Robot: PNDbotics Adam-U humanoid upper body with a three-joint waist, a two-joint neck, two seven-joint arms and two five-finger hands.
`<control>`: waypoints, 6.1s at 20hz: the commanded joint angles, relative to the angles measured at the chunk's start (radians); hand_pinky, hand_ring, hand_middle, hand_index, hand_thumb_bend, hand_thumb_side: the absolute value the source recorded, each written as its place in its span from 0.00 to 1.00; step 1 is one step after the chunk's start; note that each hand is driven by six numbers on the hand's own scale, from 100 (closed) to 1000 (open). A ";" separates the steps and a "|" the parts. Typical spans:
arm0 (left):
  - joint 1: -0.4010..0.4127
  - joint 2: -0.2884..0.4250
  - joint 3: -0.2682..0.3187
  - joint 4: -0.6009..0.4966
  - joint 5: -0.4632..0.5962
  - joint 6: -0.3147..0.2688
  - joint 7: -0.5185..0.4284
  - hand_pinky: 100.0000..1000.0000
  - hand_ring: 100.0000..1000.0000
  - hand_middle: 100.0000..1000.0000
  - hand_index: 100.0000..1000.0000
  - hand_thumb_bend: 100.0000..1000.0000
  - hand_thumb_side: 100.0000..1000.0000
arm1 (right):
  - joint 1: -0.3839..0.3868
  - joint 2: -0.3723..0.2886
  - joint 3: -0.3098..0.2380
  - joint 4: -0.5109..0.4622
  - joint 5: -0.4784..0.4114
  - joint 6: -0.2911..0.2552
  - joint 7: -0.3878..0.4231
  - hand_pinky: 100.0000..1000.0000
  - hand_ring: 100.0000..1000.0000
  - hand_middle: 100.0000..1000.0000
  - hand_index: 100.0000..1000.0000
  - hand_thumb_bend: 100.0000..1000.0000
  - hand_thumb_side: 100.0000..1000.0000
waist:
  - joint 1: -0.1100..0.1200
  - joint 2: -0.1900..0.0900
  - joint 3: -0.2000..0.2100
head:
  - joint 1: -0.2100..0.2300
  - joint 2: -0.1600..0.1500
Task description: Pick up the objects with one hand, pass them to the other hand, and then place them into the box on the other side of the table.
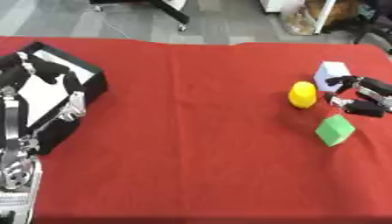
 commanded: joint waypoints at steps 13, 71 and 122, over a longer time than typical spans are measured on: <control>-0.003 0.006 -0.006 -0.020 -0.005 0.011 -0.004 0.49 0.29 0.34 0.50 0.00 0.20 | 0.054 -0.037 -0.019 -0.063 0.065 -0.014 0.051 0.94 0.81 0.89 0.99 0.10 1.00 | -0.012 -0.013 -0.004 | -0.001 -0.003; 0.001 0.006 -0.008 -0.020 -0.014 0.011 -0.006 0.48 0.29 0.34 0.49 0.00 0.21 | 0.158 -0.012 -0.024 -0.132 0.105 0.005 0.073 0.90 0.73 0.83 0.96 0.10 1.00 | -0.008 -0.004 -0.011 | 0.005 -0.003; -0.084 0.056 -0.077 0.084 0.096 0.016 -0.062 0.51 0.30 0.37 0.52 0.00 0.23 | 0.066 0.264 0.083 -0.581 -0.318 0.086 -0.127 0.69 0.00 0.01 0.14 0.00 0.57 | 0.005 -0.010 -0.027 | -0.055 -0.003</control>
